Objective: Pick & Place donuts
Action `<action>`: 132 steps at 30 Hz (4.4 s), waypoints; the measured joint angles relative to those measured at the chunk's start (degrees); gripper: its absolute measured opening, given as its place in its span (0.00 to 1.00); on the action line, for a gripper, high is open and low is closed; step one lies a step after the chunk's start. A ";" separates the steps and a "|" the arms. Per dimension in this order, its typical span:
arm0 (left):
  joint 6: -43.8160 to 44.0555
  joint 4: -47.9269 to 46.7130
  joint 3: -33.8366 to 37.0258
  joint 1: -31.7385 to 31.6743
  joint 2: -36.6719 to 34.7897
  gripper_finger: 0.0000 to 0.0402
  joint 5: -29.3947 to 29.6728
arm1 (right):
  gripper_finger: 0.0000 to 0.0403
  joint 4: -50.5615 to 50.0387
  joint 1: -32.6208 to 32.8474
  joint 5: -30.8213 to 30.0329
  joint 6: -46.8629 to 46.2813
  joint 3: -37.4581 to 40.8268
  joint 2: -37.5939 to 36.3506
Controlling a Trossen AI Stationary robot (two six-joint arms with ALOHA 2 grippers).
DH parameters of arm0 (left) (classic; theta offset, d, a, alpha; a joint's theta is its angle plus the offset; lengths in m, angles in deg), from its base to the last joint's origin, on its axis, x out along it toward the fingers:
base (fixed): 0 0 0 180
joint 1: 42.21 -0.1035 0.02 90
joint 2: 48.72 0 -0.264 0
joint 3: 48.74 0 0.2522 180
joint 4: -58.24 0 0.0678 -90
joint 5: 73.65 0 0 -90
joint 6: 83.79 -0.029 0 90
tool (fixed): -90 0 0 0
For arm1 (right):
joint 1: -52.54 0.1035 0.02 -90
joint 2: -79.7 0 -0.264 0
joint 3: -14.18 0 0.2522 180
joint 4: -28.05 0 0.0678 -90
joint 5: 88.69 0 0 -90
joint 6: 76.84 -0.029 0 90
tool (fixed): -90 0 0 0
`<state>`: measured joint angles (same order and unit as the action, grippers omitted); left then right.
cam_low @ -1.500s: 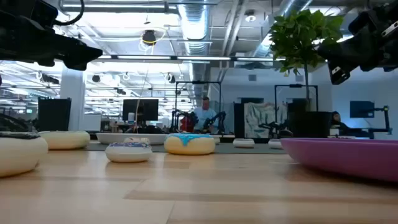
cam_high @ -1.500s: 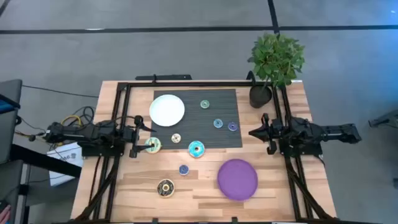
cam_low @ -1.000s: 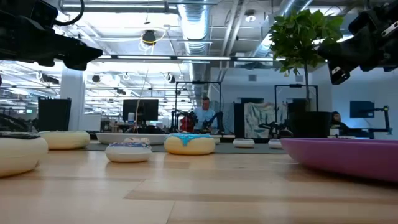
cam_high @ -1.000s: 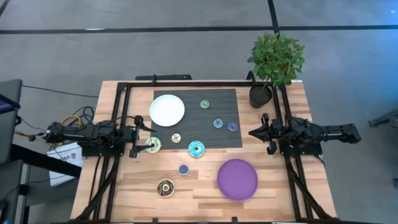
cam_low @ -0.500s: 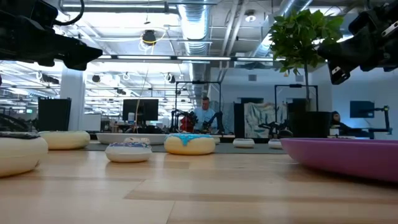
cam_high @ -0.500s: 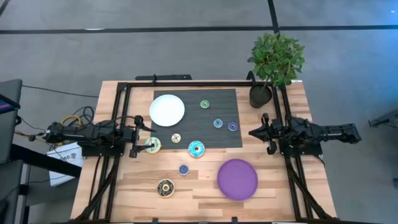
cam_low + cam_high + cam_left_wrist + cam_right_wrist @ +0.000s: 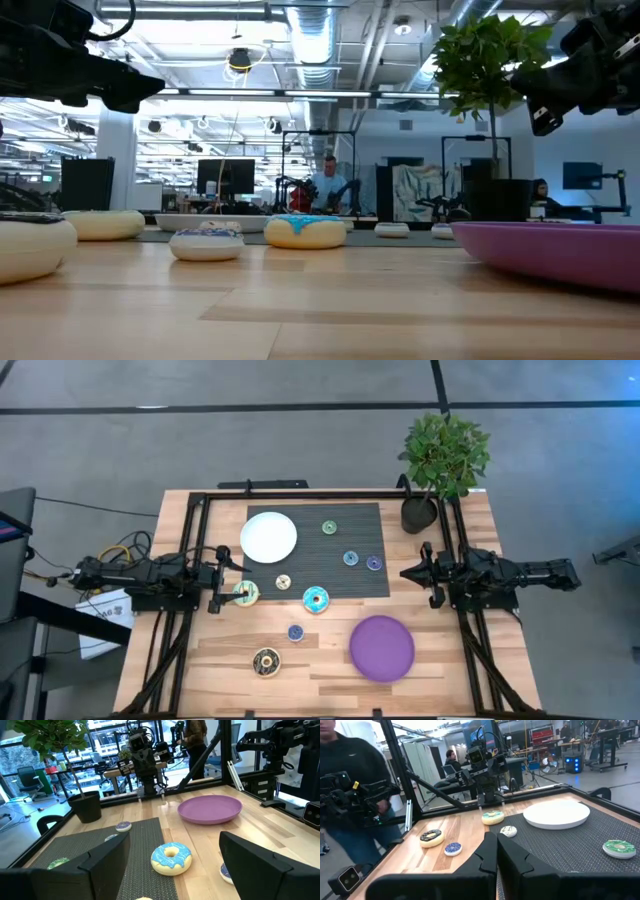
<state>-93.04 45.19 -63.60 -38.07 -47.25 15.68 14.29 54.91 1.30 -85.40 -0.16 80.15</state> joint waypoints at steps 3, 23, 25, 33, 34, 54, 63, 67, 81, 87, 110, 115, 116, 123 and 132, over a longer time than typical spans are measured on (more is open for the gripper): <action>-0.01 0.00 0.00 0.01 0.00 0.75 0.00 | 0.00 0.00 -0.02 0.00 0.00 0.01 0.02; 0.00 0.00 0.00 -0.01 0.00 0.75 0.00 | 0.00 0.00 -0.02 0.00 0.00 0.00 0.00; -0.01 0.00 0.00 0.00 0.00 0.75 0.00 | 0.00 0.02 -0.01 0.00 0.00 0.00 0.01; 10.52 0.66 0.01 -0.01 0.00 0.75 -0.42 | 0.00 0.02 -0.02 0.00 0.00 -0.01 0.00; 12.60 0.71 0.02 -0.01 0.00 0.75 -0.19 | 0.00 0.01 -0.02 0.00 0.00 -0.01 0.00; 20.21 -26.98 -23.18 -0.01 10.07 0.75 20.90 | 0.00 0.01 -0.01 0.00 0.00 0.01 0.00; 38.57 -48.28 -40.46 -0.04 31.38 0.75 23.38 | 0.00 0.00 0.00 0.00 0.00 0.00 0.00; 41.11 -55.44 -44.77 -0.04 40.68 0.75 18.02 | 0.00 0.02 -0.02 0.00 0.00 0.00 0.01; 45.12 -62.62 -45.62 -0.04 61.60 0.75 14.47 | 0.00 0.02 0.00 0.00 0.00 -0.01 0.00; 42.17 -62.53 -45.62 -0.04 68.10 0.75 14.01 | 0.00 0.02 0.00 0.00 0.00 0.00 0.00; 33.28 -51.59 -38.67 -1.78 78.97 0.75 11.45 | 0.00 0.01 -0.01 0.00 0.00 0.01 0.00; 33.30 -49.38 -38.12 -1.78 78.97 0.75 11.47 | 0.00 0.02 -0.01 0.00 0.00 0.00 0.00; 33.30 -48.92 -38.12 -1.90 78.97 0.75 11.60 | 0.00 0.00 -0.02 0.00 0.00 0.00 0.00; 32.37 -45.69 -38.12 -4.50 78.99 0.75 11.44 | 0.00 0.01 -0.02 0.00 0.00 0.00 0.00; 30.72 -46.90 -38.12 -6.40 79.01 0.75 9.19 | 0.00 0.01 -0.01 0.00 0.00 0.01 0.00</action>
<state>-62.32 -1.71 -101.72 -44.47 31.77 24.87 14.29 54.91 1.30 -85.40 -0.15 80.15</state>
